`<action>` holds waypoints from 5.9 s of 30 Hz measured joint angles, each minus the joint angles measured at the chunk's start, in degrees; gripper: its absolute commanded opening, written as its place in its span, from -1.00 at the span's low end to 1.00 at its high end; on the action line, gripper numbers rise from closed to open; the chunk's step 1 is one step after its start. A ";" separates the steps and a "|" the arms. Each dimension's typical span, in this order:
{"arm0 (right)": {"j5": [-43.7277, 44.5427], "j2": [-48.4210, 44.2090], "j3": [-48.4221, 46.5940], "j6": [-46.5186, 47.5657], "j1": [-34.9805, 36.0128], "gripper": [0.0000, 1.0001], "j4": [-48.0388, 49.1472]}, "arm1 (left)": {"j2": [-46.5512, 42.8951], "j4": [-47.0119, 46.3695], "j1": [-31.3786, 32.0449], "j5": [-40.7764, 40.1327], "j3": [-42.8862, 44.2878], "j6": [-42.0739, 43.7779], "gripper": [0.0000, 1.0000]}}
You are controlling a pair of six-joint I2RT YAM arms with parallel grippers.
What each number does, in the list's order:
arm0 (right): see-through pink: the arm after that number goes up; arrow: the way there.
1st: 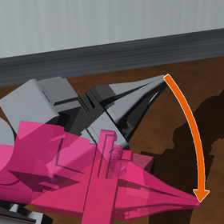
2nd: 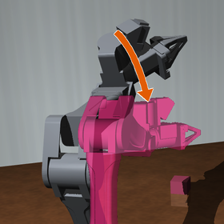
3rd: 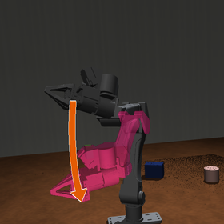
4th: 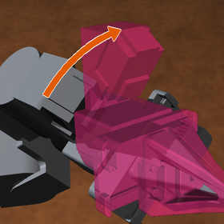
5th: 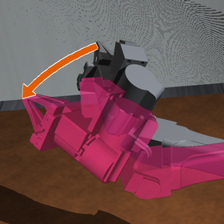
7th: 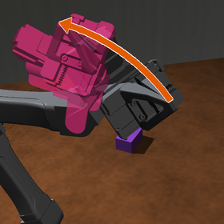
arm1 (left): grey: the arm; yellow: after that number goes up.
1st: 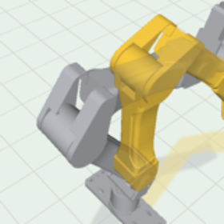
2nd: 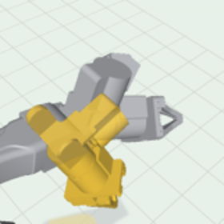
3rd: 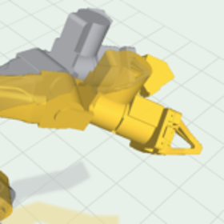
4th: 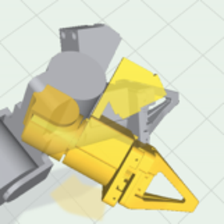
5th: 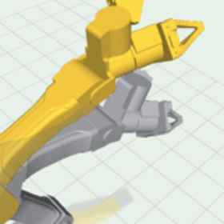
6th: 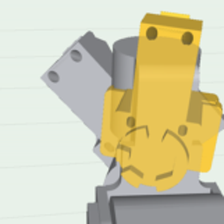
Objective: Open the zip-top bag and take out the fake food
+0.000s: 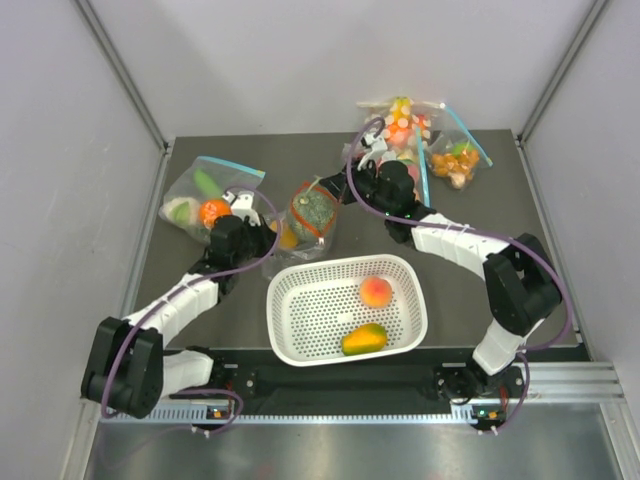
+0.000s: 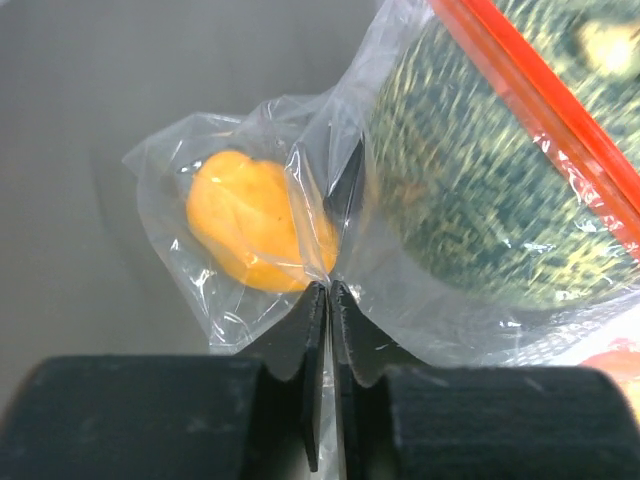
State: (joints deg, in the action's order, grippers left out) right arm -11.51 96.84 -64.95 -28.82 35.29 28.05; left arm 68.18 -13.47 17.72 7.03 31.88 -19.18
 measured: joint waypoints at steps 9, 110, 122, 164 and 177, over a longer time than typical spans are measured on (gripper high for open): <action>0.98 -0.20 0.00 -1.88 -2.38 -1.00 0.46 | 3.39 -0.35 0.00 -0.52 -0.55 -0.17 -1.00; 1.31 -46.45 30.10 14.91 4.59 0.67 -31.36 | 14.84 0.37 -0.50 1.20 9.97 1.77 -1.00; 0.57 -26.73 8.76 18.99 -0.70 0.54 -26.60 | 14.84 0.04 -0.50 3.48 8.90 2.86 -1.00; -10.47 20.74 -19.65 21.38 -0.44 0.25 -29.22 | 17.22 -1.77 -0.57 5.84 7.85 4.20 -1.00; -9.35 26.27 -24.96 23.23 1.44 0.42 -34.80 | 18.88 -3.04 -0.59 7.91 8.00 4.07 -1.00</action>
State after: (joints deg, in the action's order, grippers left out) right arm -20.86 123.11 -89.91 -5.58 36.73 -6.74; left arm 87.07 -16.51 17.12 14.94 39.88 -15.11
